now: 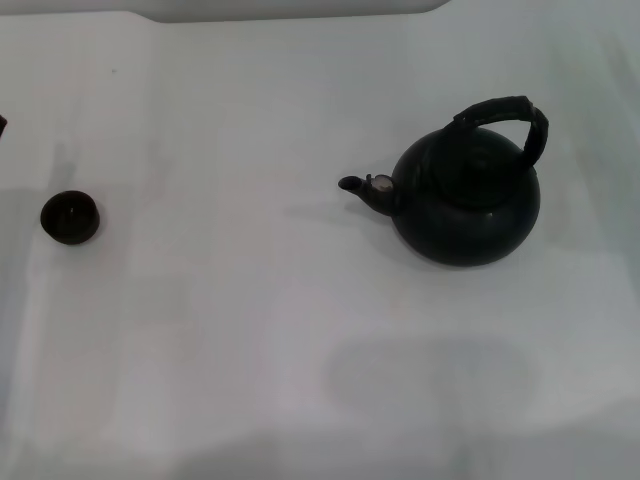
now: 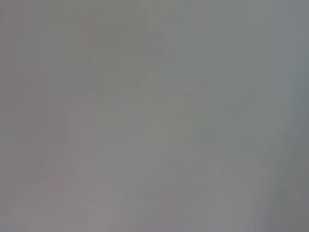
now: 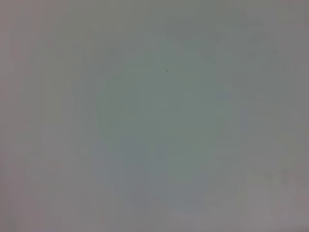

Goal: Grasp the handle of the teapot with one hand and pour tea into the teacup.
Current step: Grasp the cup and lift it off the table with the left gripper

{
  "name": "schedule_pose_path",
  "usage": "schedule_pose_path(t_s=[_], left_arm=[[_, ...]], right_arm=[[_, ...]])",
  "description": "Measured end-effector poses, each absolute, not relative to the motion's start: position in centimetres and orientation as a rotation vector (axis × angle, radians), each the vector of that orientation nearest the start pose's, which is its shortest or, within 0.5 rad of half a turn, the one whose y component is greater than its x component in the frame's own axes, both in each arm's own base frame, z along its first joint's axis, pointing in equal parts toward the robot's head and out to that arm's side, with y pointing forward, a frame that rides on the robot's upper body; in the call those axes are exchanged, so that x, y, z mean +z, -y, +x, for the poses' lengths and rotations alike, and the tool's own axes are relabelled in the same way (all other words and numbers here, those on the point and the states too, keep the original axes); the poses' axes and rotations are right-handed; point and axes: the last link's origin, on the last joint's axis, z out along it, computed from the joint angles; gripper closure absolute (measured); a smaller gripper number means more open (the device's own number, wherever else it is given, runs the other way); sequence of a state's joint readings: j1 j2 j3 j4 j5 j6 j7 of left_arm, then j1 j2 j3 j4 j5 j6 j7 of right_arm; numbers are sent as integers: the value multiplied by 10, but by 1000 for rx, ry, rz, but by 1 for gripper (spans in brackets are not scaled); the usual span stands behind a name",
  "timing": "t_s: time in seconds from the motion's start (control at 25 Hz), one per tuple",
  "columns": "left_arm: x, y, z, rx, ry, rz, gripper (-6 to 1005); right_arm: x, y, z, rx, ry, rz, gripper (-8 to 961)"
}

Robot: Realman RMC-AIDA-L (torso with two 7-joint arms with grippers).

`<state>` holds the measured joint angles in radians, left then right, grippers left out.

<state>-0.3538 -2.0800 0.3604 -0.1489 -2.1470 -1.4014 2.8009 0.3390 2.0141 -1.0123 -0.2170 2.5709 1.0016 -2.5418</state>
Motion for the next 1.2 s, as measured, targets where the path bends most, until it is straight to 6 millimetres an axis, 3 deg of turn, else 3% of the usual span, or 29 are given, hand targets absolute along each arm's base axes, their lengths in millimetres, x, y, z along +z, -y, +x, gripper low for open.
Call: schedule_pose_path(t_s=[0.44,0.72,1.2], left_arm=[[-7,-268,-363,-831,737,-1427,107],[-23,-264,-357,-820,733,-1555,107],[-37,-238,-362,-787,758,-1642,106]], right_arm=[[47,-321,393,653,-776,-1551,233],[48,-325,391,657,-769,-1555,233],[55,-335,388,650,-756,-1535,233]])
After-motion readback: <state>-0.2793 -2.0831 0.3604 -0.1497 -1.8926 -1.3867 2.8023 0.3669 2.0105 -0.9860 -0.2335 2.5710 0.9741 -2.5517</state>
